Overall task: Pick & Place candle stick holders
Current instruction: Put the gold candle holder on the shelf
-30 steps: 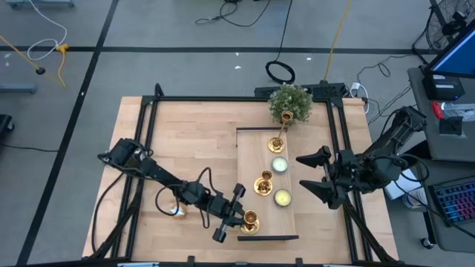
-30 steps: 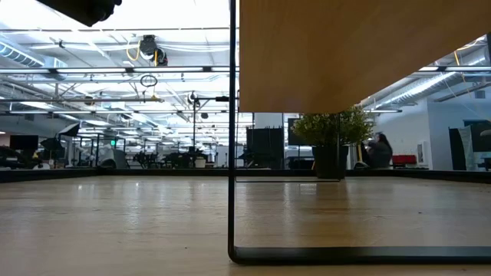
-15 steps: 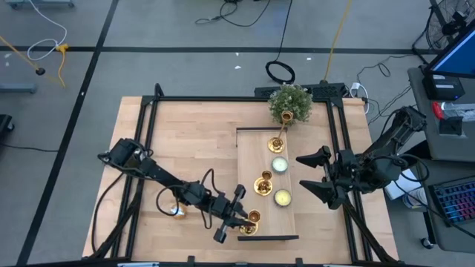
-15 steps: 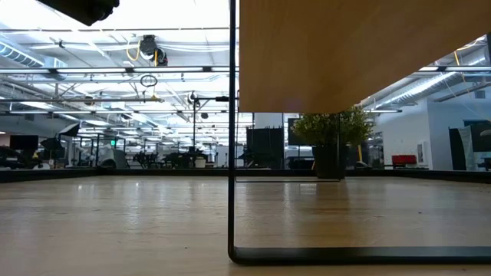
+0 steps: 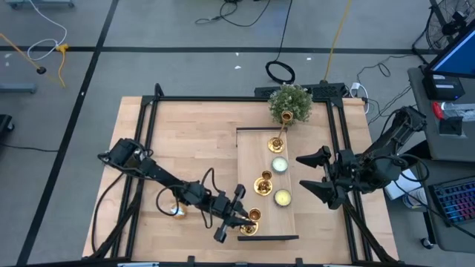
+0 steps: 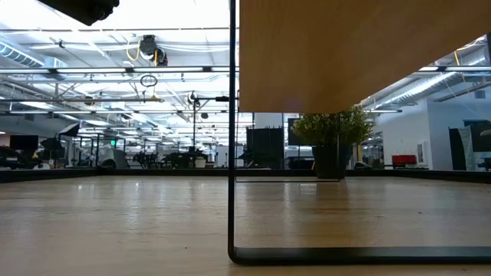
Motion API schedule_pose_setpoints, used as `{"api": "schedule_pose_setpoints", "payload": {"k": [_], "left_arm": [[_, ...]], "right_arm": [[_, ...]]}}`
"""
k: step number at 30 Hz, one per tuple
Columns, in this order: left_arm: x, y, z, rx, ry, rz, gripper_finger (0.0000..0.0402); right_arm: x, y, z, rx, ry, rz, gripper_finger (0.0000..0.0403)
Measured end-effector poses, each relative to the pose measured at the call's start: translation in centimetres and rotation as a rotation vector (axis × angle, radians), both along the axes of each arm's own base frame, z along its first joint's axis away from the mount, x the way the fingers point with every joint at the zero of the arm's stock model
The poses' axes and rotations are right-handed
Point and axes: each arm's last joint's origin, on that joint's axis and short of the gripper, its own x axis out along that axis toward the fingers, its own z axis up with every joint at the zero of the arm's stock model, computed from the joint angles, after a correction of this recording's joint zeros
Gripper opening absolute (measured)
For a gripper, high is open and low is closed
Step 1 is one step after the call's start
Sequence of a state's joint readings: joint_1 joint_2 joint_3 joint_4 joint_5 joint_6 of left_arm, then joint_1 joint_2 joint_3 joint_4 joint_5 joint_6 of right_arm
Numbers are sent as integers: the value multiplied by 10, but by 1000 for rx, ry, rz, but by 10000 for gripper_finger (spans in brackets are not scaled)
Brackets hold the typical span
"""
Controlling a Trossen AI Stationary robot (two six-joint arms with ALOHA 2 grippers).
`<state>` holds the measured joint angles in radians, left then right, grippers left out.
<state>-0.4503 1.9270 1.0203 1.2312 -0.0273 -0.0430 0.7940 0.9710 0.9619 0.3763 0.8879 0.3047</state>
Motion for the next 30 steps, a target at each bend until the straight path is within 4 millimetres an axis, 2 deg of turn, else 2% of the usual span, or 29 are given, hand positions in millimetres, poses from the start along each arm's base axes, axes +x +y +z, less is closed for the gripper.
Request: {"api": "schedule_pose_setpoints", "payload": {"k": [5,12,30], "left_arm": [[0,0,-1,-27,21,7,54],[1,2,-1,-90,49,39,57],[-1,-2,-1,-274,124,-47,59]], "right_arm": [[0,0,0,1,0,0,393],[0,0,0,1,0,0,393],[0,0,0,2,0,0,393]]}}
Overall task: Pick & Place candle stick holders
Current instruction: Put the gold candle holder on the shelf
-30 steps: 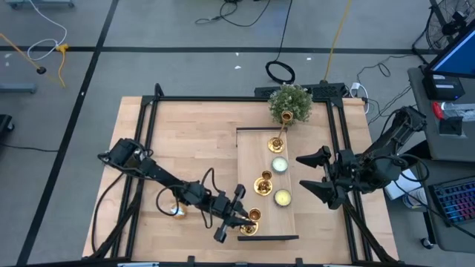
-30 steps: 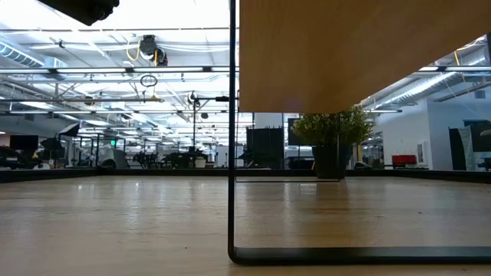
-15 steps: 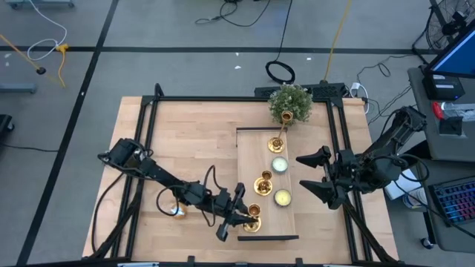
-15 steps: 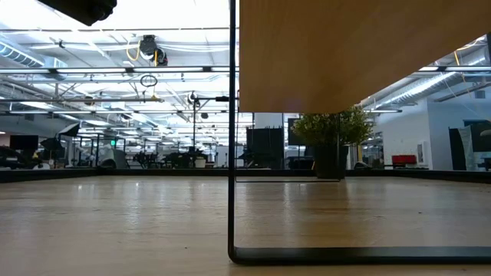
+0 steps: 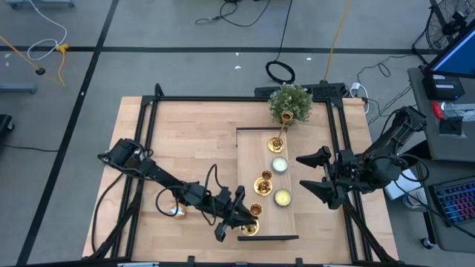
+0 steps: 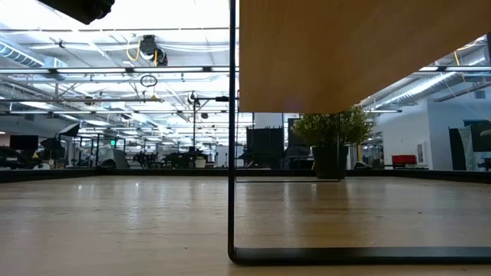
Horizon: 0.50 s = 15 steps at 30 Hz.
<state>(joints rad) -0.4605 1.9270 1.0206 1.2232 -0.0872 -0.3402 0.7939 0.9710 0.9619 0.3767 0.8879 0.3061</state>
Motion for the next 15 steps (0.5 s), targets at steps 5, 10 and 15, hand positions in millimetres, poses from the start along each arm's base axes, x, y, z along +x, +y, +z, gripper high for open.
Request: {"api": "schedule_pose_setpoints", "payload": {"k": [5,10,15], "left_arm": [[0,0,0,-5,2,9,59],[1,0,-3,12,35,17,60],[1,-1,-5,12,54,14,85]], "right_arm": [[0,0,0,0,0,0,393],[0,0,0,0,0,0,393],[0,0,0,21,-2,4,393]]}}
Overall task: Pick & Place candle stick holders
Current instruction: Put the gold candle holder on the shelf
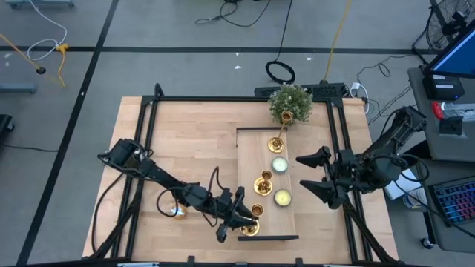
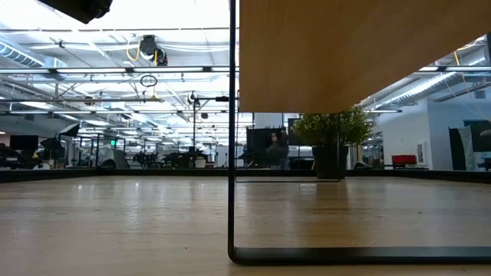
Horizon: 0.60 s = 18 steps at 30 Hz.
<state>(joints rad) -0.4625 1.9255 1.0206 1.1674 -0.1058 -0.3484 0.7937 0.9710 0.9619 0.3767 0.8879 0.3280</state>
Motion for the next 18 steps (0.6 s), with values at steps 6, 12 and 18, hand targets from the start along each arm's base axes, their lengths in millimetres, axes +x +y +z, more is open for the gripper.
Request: {"api": "schedule_pose_setpoints", "payload": {"k": [6,12,18], "left_arm": [[0,0,1,-3,-2,-1,135],[-2,-2,2,-12,-11,-6,179],[-3,-5,2,-12,-11,-15,201]], "right_arm": [[0,0,0,1,0,0,393],[0,0,0,1,0,0,393],[0,0,0,0,0,0,393]]}}
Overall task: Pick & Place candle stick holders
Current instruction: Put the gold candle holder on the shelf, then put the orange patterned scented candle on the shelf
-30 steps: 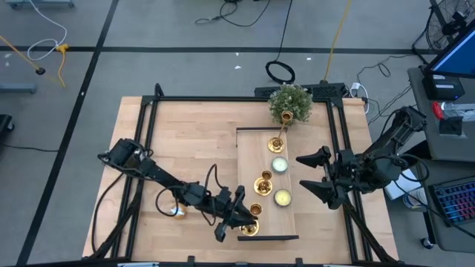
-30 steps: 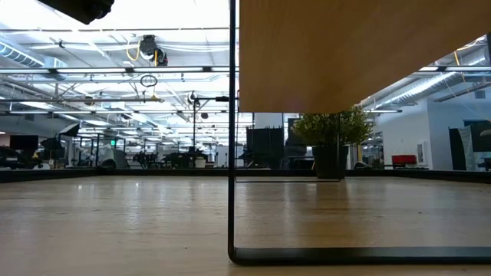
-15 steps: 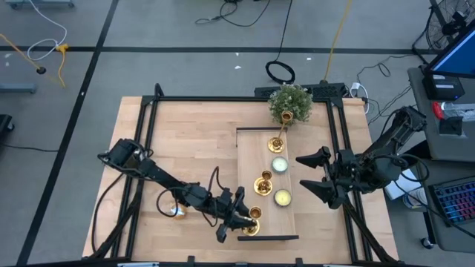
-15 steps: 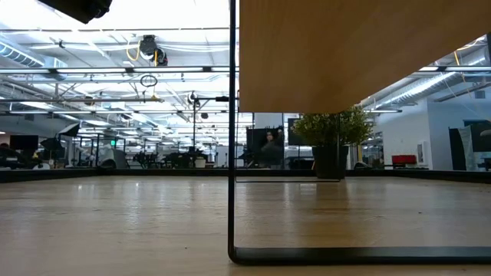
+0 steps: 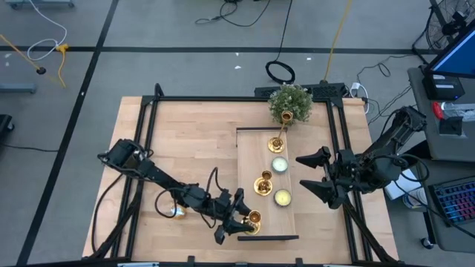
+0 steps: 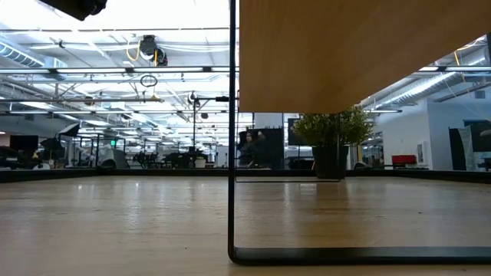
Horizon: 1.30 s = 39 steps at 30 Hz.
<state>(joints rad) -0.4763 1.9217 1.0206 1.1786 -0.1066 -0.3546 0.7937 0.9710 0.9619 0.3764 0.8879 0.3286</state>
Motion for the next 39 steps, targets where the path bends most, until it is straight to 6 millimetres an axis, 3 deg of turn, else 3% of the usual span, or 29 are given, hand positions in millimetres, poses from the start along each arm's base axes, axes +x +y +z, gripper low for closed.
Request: {"api": "schedule_pose_setpoints", "payload": {"k": [12,20,30,39], "left_arm": [[-1,2,6,12,1,8,186],[-5,8,13,60,143,9,162],[-23,21,38,204,298,-1,137],[-42,28,49,227,440,-77,136]], "right_arm": [[0,0,0,0,0,0,393],[0,0,0,-2,1,1,393],[0,0,-1,-6,6,1,393],[0,0,-1,-7,6,1,393]]}}
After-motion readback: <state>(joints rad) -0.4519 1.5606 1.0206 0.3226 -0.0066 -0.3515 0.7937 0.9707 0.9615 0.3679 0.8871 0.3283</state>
